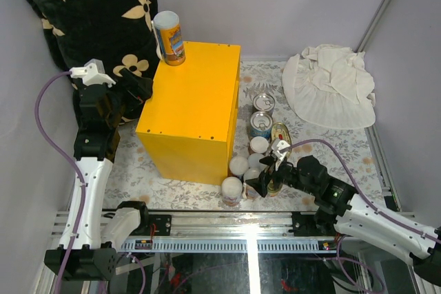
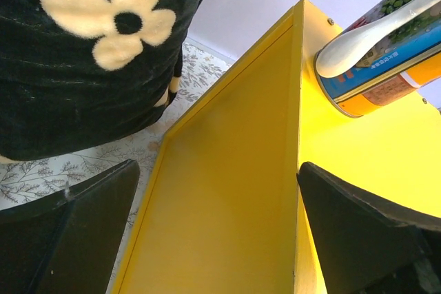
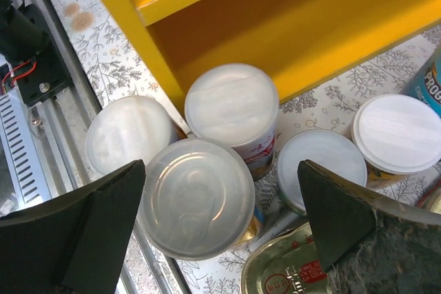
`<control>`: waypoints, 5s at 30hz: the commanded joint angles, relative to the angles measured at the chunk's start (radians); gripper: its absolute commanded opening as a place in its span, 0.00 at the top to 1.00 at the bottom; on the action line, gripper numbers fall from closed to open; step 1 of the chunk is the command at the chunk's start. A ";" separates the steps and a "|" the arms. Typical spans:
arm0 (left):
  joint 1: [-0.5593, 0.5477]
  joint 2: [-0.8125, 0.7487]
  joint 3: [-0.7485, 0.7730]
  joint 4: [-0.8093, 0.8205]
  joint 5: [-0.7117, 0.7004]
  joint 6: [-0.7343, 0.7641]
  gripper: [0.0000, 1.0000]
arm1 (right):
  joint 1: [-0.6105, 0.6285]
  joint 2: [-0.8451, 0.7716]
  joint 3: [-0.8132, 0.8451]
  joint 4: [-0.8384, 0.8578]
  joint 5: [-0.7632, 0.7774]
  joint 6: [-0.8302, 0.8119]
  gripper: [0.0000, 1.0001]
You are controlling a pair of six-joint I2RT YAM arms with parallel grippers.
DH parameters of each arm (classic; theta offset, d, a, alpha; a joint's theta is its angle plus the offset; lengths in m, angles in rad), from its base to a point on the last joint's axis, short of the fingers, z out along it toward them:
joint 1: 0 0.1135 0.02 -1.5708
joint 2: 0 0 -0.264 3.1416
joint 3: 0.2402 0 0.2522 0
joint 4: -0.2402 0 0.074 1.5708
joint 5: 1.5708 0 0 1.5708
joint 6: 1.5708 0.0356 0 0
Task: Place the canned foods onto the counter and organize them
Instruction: Pick up the canned food from the center of the board, then place the canned food on the counter.
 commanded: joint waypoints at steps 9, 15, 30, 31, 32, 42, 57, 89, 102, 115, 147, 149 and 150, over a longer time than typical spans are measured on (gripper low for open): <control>-0.006 0.007 -0.031 0.006 0.079 -0.002 0.00 | 0.170 0.017 -0.003 0.022 0.137 -0.001 0.00; -0.005 0.007 -0.040 0.011 0.076 -0.009 0.00 | 0.188 0.027 -0.023 0.006 0.179 0.016 0.00; -0.005 0.013 -0.051 0.016 0.071 -0.003 0.00 | 0.191 0.004 -0.121 0.120 0.219 0.040 0.15; -0.005 0.012 -0.051 0.016 0.069 -0.002 0.00 | 0.190 0.003 -0.131 0.139 0.211 0.039 0.15; -0.006 0.012 -0.051 0.017 0.068 0.000 0.00 | 0.191 0.005 -0.135 0.156 0.202 0.037 0.16; -0.005 0.014 -0.061 0.023 0.051 0.011 0.00 | 0.191 0.010 -0.138 0.208 0.170 -0.004 0.50; -0.004 0.023 -0.067 0.044 0.014 0.028 0.00 | 0.191 -0.021 0.247 -0.079 0.144 -0.161 1.00; 0.013 0.001 -0.071 0.031 -0.005 0.059 0.00 | 0.064 1.010 2.045 -0.625 0.119 -0.229 1.00; 0.013 0.002 -0.070 0.028 -0.019 0.065 0.00 | -0.154 1.249 2.112 -0.499 -0.097 -0.140 1.00; 0.019 0.031 -0.068 0.020 -0.019 0.074 0.00 | -0.209 1.162 1.841 -0.356 -0.162 -0.124 0.00; 0.036 0.072 -0.062 0.019 -0.013 0.076 0.00 | -0.271 1.162 1.501 0.110 -0.011 0.021 0.65; 0.037 0.074 -0.062 0.019 -0.008 0.074 0.00 | -0.264 1.184 1.524 0.099 0.034 0.035 0.68; 0.039 0.077 -0.062 0.019 -0.006 0.073 0.00 | -0.259 1.194 1.533 0.096 0.061 0.036 0.67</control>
